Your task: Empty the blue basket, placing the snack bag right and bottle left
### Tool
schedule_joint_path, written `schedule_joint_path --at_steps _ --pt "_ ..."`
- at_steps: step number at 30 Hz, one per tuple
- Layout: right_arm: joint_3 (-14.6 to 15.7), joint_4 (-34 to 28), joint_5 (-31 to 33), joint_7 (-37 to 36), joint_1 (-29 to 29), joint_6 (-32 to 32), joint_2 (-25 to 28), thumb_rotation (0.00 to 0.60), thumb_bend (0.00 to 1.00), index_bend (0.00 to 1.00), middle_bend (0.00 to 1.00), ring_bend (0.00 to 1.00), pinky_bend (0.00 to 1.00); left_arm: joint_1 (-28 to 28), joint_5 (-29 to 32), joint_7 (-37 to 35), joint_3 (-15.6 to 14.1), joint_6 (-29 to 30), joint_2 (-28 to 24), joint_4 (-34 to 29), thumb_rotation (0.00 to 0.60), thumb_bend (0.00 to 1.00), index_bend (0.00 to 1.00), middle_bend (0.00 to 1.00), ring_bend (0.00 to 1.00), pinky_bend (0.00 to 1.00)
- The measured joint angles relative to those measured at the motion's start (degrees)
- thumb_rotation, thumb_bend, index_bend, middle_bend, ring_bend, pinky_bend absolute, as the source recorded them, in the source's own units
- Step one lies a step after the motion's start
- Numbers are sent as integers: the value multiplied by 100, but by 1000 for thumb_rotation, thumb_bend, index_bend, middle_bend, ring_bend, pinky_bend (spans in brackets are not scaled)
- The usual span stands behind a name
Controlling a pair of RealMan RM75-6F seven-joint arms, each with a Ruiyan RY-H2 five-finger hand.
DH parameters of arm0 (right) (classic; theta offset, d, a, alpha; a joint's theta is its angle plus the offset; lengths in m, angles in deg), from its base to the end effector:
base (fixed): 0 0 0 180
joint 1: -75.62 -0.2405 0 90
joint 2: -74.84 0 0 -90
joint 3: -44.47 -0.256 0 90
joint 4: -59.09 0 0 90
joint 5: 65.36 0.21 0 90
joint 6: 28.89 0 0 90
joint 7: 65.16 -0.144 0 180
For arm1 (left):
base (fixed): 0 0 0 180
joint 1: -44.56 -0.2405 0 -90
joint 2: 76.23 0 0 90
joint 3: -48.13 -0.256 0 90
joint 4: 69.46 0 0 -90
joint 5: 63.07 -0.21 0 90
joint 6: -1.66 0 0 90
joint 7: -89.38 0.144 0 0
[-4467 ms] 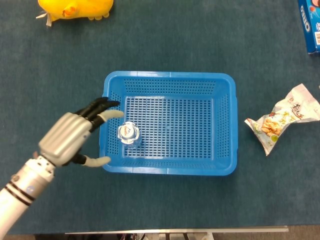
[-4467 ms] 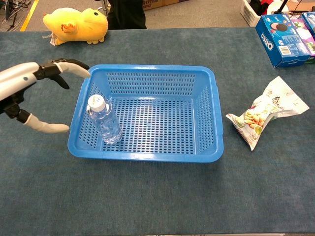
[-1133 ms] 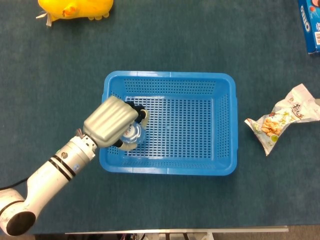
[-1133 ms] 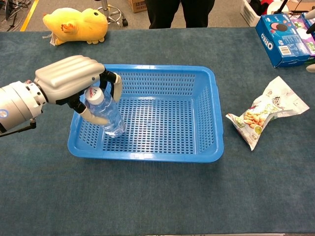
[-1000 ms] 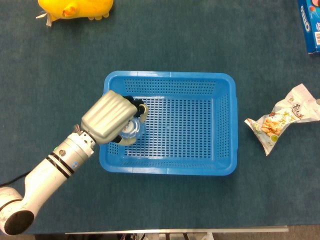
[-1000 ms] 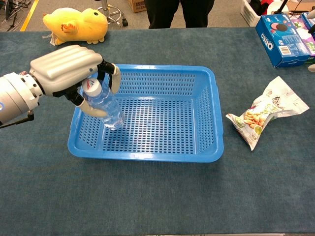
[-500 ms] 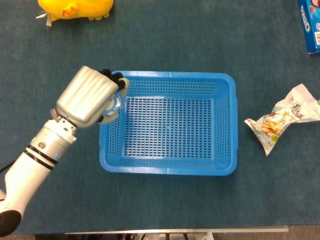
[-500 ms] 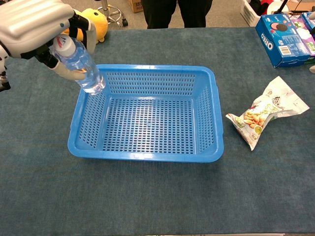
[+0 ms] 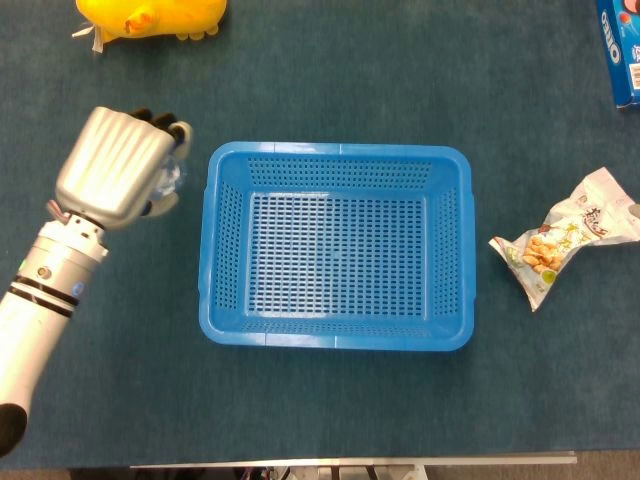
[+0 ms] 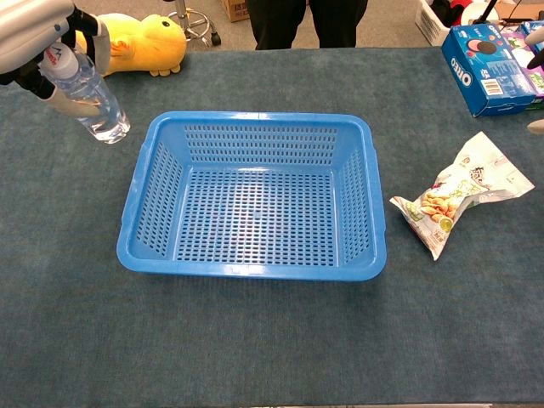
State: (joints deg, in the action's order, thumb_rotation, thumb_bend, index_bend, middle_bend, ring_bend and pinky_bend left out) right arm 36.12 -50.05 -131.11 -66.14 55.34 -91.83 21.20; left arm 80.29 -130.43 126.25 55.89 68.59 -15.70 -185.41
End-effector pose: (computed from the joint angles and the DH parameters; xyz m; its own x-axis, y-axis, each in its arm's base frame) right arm -0.2519 -0.2594 0.1607 0.1951 -0.2380 0.9515 -0.9776 0.0311 0.2082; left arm -0.1366 0.2911 0.1201 0.6465 0.0284 0.7624 0.7126 -0.3794 -0.5901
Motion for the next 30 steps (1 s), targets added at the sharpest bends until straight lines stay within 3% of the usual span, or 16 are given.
schedule_joint_path --at_steps 10,20,23,30 --pt "9 31 53 23 -36 92 -62 600 0 206 321 360 614 -78 947 -119 -148 -282 55 336 600 133 607 600 539 801" --pt "17 11 98 79 -53 119 -82 600 0 216 321 360 614 -93 1618 -1317 -216 -1220 -149 462 600 133 571 558 499 778" --pt "18 15 116 101 -63 135 -90 600 0 216 321 360 614 -103 1619 -1583 -249 -1400 -222 559 600 132 523 502 444 746" --pt "19 32 134 105 -81 162 -126 600 0 216 321 360 614 -99 1560 -1732 -342 -1510 -437 453 600 132 336 213 245 648"
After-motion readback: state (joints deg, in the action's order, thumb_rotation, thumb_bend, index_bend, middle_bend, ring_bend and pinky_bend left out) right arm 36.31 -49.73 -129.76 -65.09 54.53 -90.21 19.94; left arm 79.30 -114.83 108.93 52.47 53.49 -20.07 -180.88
